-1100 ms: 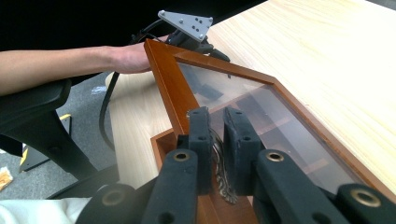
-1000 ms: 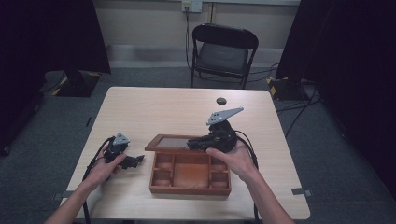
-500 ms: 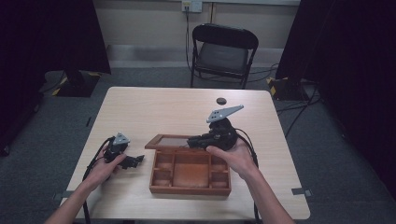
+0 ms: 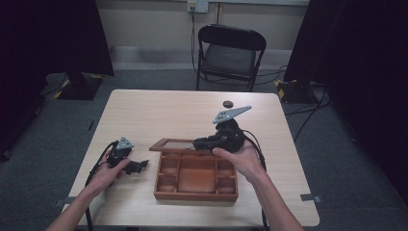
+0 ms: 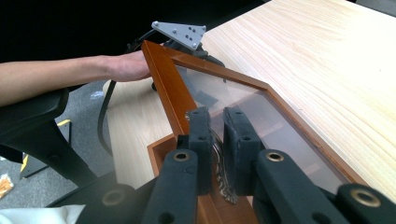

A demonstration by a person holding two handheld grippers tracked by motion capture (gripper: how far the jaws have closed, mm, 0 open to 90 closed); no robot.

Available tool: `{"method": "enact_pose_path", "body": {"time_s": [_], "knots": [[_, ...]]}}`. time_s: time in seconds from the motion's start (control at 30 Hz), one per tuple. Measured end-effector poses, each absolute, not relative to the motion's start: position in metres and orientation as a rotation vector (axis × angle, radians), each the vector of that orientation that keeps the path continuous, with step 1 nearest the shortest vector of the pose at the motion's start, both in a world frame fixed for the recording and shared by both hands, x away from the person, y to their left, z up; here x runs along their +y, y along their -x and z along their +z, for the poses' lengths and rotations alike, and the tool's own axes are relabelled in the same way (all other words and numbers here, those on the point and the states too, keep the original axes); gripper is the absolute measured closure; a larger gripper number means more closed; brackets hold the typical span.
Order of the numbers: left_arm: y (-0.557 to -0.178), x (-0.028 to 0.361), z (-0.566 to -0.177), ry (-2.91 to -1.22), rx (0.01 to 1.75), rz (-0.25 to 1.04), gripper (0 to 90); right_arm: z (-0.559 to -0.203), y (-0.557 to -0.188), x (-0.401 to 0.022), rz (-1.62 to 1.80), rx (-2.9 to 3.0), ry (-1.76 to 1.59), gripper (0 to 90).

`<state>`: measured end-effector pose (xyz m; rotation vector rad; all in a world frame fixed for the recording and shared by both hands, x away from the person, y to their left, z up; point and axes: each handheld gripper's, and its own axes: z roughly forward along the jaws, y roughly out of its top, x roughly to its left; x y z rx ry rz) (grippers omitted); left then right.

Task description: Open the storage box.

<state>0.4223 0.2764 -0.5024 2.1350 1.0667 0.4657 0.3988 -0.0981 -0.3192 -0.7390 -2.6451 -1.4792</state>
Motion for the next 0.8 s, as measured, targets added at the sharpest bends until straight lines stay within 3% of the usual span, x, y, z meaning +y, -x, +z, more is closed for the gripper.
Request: {"method": "enact_pose_path", "body": {"time_s": [0.8], "knots": [[-0.4225, 0.2766, -0.5023, -2.138, 1.064, 0.467, 4.2, -0.3148, -0.4068, -0.0983, -1.462, -2.626, 0.744, 82.5]]}}
